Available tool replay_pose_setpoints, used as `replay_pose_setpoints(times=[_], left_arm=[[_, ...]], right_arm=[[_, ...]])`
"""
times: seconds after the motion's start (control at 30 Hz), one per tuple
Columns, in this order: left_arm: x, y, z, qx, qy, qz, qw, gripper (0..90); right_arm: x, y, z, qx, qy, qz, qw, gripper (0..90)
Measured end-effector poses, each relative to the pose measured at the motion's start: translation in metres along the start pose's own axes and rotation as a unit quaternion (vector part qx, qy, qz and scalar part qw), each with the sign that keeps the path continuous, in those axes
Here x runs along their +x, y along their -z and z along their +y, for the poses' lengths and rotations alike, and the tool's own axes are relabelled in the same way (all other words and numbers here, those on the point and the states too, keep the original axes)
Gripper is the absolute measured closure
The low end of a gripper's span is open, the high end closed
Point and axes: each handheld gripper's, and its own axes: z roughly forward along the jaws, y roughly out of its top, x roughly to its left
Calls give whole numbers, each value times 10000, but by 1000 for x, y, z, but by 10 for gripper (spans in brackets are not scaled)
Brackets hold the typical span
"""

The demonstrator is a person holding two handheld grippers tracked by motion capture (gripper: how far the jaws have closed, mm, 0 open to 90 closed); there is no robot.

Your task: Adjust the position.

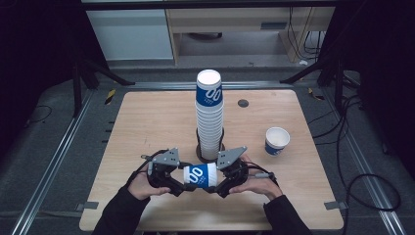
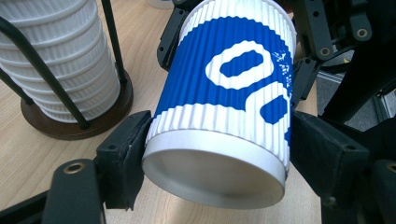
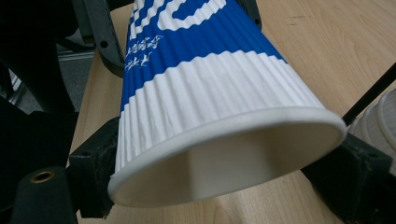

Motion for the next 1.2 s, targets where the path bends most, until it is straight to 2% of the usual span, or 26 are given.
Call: replay_pose_setpoints(times=[0.1,0.23,0.33,0.77,0.97,1.07,1.2], left_arm=[[-1,1,0,-14,-66,19,10000,247],[0,2,0,-81,-53,-49,9999,255],[1,4,0,-148,-23,-85,9999,265],[4,9,-2,-262,4,46,9996,270],[14,20,-7,-475,134,204,9986,270],[20,27,-10,-712,231,301,9967,270],[22,32,-11,-1018,258,291,9940,269]], right_arm=[[0,0,0,12,-3,18,10000,143],[-1,0,0,-43,-42,47,10000,128],[-1,0,0,-111,-66,-15,9999,108],[-4,9,1,-363,-211,-72,9991,72],[-9,23,2,-675,-383,-219,9967,68],[-12,29,1,-773,-520,-245,9953,64],[-15,30,-1,-793,-631,-214,9946,57]])
